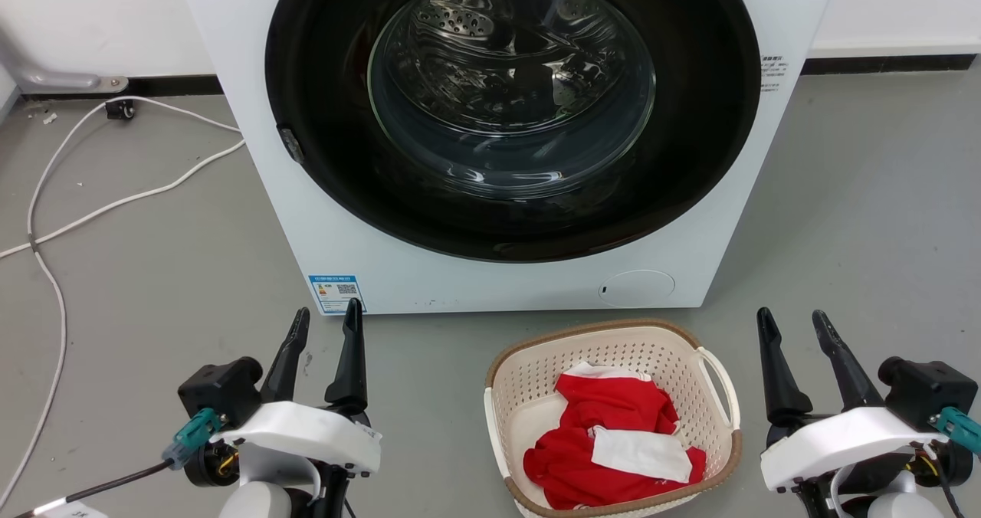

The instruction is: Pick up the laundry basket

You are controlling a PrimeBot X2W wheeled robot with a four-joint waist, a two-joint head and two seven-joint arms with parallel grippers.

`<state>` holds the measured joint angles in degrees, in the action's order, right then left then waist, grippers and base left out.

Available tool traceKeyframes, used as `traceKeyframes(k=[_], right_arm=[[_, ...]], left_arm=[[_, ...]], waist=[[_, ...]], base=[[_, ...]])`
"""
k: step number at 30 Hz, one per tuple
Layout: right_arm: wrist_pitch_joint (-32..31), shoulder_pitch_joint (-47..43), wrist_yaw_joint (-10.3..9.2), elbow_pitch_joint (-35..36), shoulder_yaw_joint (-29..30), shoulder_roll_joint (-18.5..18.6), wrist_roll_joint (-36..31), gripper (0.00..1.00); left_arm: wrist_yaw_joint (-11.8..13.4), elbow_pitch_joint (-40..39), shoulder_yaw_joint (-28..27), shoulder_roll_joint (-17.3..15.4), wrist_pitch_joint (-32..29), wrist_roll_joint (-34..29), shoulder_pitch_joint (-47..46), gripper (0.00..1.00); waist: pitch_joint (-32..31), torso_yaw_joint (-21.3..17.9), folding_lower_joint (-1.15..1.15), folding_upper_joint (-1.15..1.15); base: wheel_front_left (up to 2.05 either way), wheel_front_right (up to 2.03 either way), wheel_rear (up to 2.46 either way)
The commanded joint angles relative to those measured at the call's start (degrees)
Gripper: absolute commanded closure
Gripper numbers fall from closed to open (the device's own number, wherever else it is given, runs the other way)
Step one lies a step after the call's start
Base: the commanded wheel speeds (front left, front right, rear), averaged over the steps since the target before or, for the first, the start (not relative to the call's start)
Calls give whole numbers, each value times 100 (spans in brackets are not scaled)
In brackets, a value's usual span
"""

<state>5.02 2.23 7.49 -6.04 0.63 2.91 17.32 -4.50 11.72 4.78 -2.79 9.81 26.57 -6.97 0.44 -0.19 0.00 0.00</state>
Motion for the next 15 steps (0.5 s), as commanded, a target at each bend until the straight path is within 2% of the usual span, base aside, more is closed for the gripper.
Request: traceKeyframes(k=[1, 15], right_arm=[[8, 11, 0, 63, -1, 3, -166, 0], [-31, -15, 0, 82, 20, 0, -1036, 0]], left_arm=[[19, -12, 21, -16, 50, -164, -111, 0], [127, 116, 108, -15, 224, -952, -201, 0]], waist=[[6, 3, 0, 0], [62, 6, 0, 0]], base=[[0, 0, 0], [0, 0, 0]])
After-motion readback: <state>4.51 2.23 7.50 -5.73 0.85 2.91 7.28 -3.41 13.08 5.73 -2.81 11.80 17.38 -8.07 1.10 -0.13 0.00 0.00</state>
